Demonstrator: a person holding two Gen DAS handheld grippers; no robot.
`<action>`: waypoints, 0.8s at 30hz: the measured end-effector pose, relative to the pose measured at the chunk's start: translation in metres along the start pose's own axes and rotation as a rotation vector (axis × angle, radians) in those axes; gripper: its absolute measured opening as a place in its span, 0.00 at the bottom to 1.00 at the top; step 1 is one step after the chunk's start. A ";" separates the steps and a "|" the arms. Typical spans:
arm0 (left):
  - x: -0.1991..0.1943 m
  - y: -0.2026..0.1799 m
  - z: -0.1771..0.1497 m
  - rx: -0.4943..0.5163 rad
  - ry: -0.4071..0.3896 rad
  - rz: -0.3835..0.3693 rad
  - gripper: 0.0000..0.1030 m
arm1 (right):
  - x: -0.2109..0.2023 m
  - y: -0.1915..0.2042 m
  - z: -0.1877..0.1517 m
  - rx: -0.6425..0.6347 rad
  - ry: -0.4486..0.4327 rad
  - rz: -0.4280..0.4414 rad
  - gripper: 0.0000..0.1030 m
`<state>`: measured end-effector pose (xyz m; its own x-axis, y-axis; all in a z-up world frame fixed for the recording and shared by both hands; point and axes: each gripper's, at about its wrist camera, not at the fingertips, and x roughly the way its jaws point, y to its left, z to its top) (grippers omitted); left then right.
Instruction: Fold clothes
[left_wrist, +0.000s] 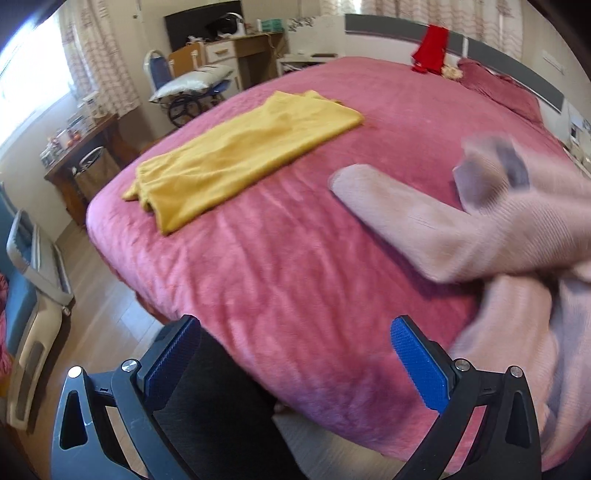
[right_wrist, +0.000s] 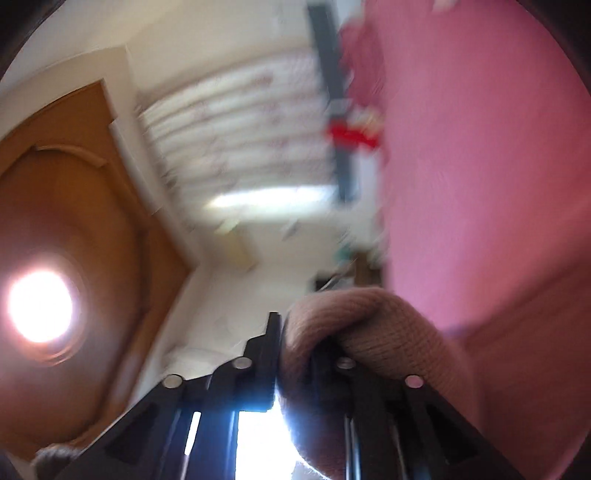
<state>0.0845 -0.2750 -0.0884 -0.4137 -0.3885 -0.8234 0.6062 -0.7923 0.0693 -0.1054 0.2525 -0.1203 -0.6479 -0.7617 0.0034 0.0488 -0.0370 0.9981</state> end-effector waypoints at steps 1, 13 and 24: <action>0.002 -0.006 0.000 0.010 0.001 -0.007 1.00 | -0.010 -0.015 0.012 -0.018 -0.038 -0.146 0.41; 0.042 -0.109 -0.004 0.260 -0.021 -0.033 1.00 | 0.083 0.032 -0.122 -0.395 0.511 -0.342 0.46; 0.040 -0.079 -0.024 0.158 0.017 -0.120 1.00 | 0.297 -0.091 -0.133 0.189 0.559 -0.255 0.10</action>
<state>0.0367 -0.2165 -0.1406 -0.4642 -0.2800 -0.8403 0.4384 -0.8970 0.0567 -0.2012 -0.0558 -0.2183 -0.1251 -0.9682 -0.2167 -0.2224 -0.1855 0.9572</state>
